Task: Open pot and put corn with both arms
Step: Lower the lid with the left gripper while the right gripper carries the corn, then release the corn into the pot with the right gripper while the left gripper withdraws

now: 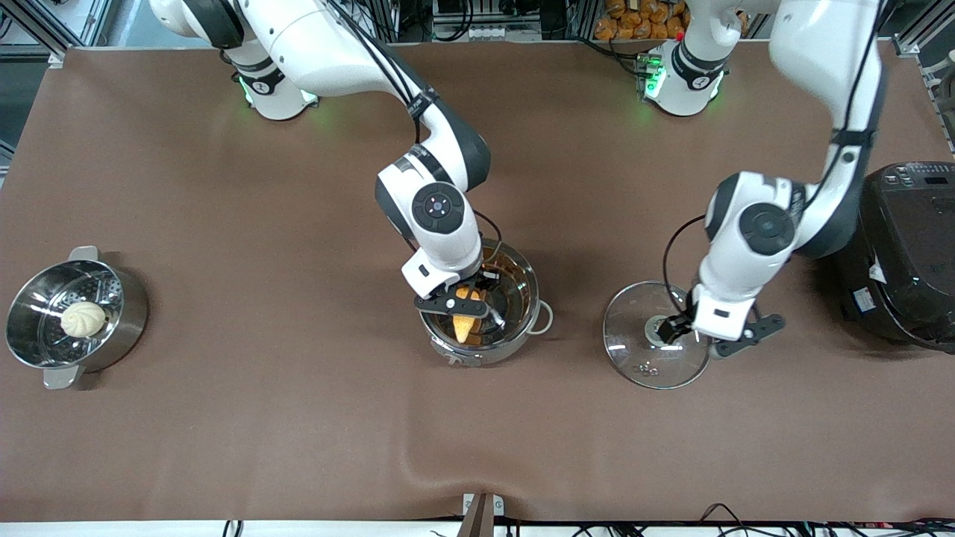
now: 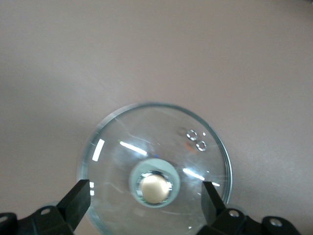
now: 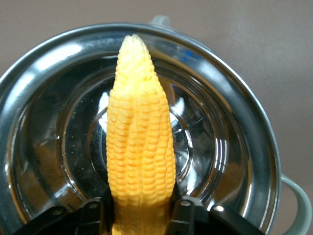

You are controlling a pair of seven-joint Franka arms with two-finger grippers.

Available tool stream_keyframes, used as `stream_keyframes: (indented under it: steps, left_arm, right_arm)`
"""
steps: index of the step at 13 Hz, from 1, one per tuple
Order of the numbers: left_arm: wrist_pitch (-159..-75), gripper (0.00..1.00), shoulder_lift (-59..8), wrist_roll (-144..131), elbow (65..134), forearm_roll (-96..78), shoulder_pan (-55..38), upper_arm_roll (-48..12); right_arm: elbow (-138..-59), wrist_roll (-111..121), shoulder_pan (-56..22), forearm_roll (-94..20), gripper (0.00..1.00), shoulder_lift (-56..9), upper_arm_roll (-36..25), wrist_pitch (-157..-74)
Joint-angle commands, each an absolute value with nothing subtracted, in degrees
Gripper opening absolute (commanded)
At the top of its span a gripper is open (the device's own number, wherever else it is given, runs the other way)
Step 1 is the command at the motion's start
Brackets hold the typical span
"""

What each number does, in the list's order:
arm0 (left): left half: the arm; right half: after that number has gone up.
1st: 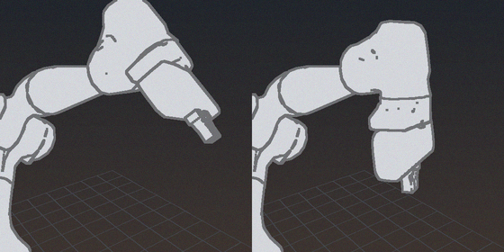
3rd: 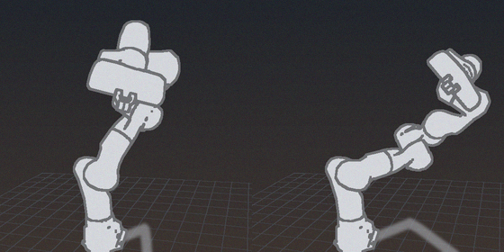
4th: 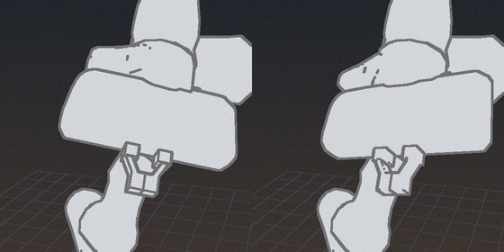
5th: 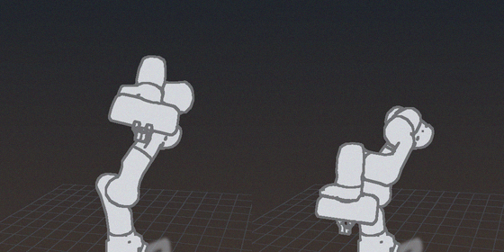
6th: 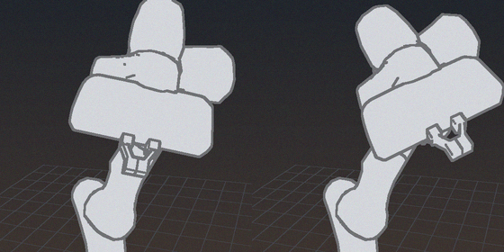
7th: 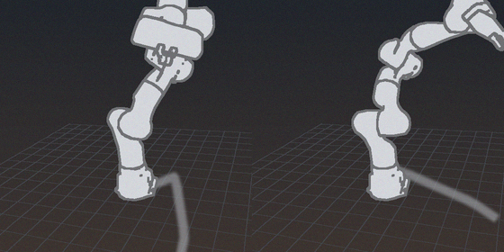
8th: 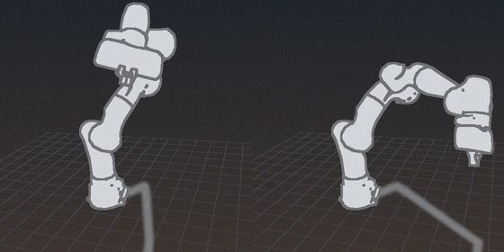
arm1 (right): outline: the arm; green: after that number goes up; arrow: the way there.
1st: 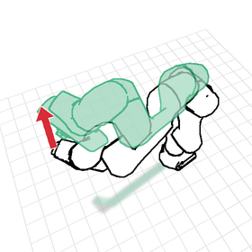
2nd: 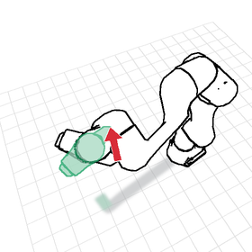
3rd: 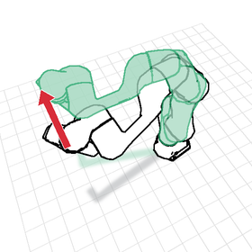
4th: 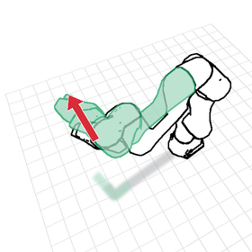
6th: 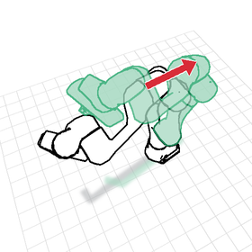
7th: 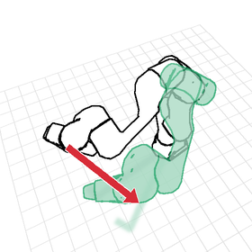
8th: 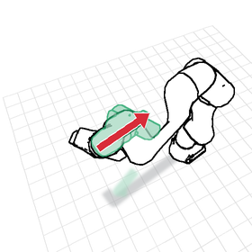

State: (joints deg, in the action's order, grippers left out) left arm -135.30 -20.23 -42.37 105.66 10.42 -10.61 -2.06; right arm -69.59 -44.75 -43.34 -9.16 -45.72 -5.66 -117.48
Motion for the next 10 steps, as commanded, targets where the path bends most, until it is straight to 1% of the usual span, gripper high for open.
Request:
stream_keyframes:
  steps: [1, 3, 5, 6, 7, 8, 10]
  left_arm:
    - [-129.57, 1.0, -11.45, -38.51, 107.31, 11.43, -8.44, -2.64]
    - [-122.12, 1.0, -6.35, -35.96, 106.97, 11.25, -8.7, -2.81]
    - [-115.17, 1.0, -1.43, -27.82, 106.35, 8.02, -8.44, -2.73]
    - [-110.87, 1.0, 0.77, -23.51, 105.74, 6.43, -8.44, -2.55]
    - [-106.57, 1.0, 2.97, -19.99, 104.86, 5.98, -8.44, -2.46]
    - [-102.96, 1.0, 4.47, -17.52, 103.9, 5.54, -8.44, -2.37]
    - [-96.97, 1.0, 6.67, -12.24, 101.27, 3.79, -8.18, -2.29]
  right_arm:
    - [-67.15, -45.88, -42.63, -10.9, 1.0, -46.23, -5.62, -115.49]
    - [-66.8, -45.7, -42.02, -11.16, 1.0, -45.44, -5.62, -113.48]
    - [-66.18, -40.74, -38.08, -11.16, 1.0, -43.17, -5.27, -106.91]
    - [-66.18, -35.39, -37.01, -10.9, 1.0, -40.46, -5.97, -104.09]
    - [-66.62, -31.68, -35.0, -10.9, 1.0, -37.73, -6.76, -102.5]
    - [-66.88, -29.47, -30.98, -11.25, 1.0, -35.88, -6.77, -101.44]
    - [-67.93, -22.72, -25.6, -10.55, 1.0, -33.24, -6.94, -96.61]
